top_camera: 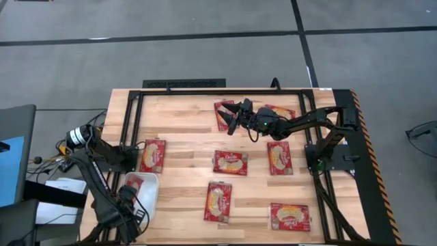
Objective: Sort popcorn bags into baskets
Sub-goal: Put the red popcorn bag into the white bin
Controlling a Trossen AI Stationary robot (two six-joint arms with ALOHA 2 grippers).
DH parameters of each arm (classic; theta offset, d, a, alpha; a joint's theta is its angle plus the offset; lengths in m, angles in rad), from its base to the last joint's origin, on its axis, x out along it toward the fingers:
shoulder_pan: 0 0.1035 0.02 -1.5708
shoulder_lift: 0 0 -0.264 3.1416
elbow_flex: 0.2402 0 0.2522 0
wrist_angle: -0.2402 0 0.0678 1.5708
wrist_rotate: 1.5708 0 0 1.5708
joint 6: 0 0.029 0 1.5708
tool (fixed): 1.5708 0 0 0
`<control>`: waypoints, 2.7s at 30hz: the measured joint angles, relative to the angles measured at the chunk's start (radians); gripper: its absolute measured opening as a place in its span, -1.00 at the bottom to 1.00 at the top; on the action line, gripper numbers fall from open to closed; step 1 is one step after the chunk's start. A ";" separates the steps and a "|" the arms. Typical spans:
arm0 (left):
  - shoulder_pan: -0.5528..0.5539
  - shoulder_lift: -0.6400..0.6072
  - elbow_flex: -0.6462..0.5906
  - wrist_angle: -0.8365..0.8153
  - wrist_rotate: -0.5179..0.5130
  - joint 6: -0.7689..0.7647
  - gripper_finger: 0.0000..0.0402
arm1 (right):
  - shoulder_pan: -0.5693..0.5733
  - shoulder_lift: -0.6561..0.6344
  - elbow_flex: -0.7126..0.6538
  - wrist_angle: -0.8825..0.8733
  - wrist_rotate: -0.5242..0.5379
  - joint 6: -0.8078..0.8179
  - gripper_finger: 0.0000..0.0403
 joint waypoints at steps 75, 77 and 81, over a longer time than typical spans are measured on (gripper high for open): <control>1.291 -0.037 -0.273 0.279 -0.503 1.552 0.05 | -0.089 -0.012 -0.001 -0.445 -0.167 -0.131 0.19; 1.279 -0.037 -0.303 0.296 -0.485 1.540 0.05 | -0.089 -0.012 -0.001 -0.444 -0.167 -0.131 0.19; 1.270 -0.037 -0.368 0.383 -0.471 1.537 0.02 | -0.089 -0.012 -0.001 -0.442 -0.167 -0.132 0.19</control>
